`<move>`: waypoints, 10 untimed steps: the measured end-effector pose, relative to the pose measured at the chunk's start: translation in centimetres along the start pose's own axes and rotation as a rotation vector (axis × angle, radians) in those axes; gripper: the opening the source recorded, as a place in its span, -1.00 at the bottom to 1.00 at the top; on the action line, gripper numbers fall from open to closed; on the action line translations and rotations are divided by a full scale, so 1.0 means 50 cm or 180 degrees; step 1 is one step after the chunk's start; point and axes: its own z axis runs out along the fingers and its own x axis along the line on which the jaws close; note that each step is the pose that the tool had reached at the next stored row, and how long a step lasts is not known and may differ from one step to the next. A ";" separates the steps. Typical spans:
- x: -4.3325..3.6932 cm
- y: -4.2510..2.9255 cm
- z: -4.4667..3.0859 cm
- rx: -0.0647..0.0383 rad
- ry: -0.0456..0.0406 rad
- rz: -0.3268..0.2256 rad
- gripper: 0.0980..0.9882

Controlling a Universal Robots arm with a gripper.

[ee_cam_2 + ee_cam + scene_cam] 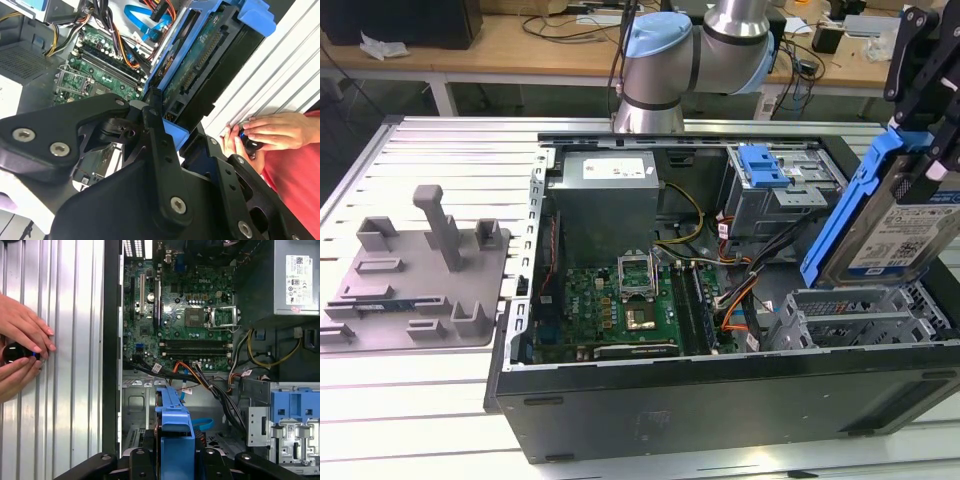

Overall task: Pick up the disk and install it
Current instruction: 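Insert the disk into the insertion slot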

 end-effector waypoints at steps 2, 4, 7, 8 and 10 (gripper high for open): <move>0.000 -0.002 0.002 0.0000 0.0000 0.0001 -0.40; 0.000 -0.003 0.005 0.0000 0.0000 0.0001 -0.40; 0.000 -0.004 0.009 0.0000 0.0000 0.0001 -0.40; 0.000 -0.004 0.010 0.0000 0.0001 0.0001 -0.40; 0.000 -0.004 0.012 0.0000 0.0000 0.0001 -0.40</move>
